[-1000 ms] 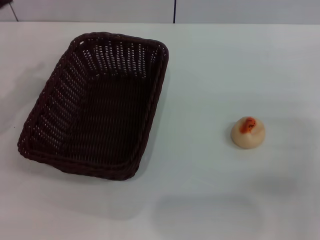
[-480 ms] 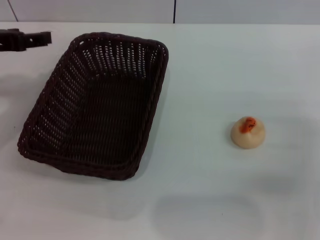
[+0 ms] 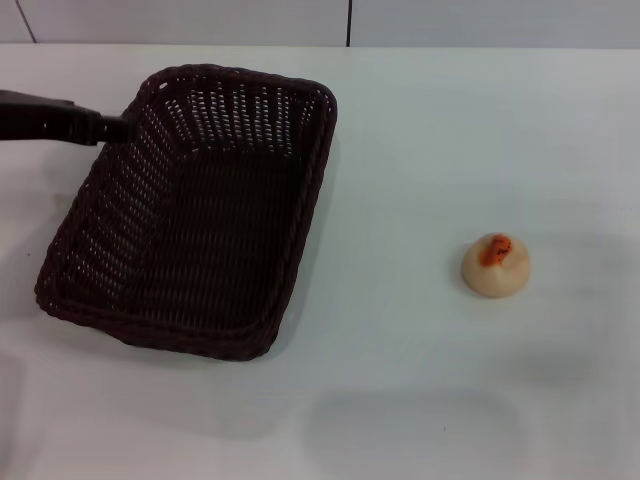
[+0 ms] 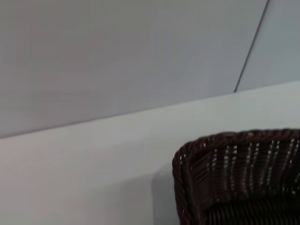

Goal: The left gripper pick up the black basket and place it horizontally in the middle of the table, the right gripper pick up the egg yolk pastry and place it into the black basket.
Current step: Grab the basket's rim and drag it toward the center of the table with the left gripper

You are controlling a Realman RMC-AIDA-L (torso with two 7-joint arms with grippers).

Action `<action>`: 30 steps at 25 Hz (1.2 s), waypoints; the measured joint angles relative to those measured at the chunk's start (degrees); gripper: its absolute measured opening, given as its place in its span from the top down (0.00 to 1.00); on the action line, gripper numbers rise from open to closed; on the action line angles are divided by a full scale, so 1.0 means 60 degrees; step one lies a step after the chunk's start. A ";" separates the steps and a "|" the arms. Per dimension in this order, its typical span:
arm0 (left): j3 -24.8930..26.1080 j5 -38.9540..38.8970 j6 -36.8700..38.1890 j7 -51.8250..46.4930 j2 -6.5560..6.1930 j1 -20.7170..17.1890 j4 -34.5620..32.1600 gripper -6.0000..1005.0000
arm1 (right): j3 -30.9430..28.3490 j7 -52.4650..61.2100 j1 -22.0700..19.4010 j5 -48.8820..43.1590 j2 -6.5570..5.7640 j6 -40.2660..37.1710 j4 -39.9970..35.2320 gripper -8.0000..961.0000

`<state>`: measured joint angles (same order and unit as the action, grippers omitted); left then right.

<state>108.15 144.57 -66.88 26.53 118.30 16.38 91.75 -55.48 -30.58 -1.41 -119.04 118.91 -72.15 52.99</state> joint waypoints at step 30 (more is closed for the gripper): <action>-0.0577 0.0703 -0.0410 -0.0161 0.0000 0.0202 -0.1057 0.22 | 0.0063 -0.0001 -0.0014 -0.0009 -0.0015 -0.0135 -0.0048 0.28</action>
<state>104.69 148.79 -69.34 25.56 118.30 17.59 85.41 -55.11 -30.59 -1.49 -119.10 118.82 -72.96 52.71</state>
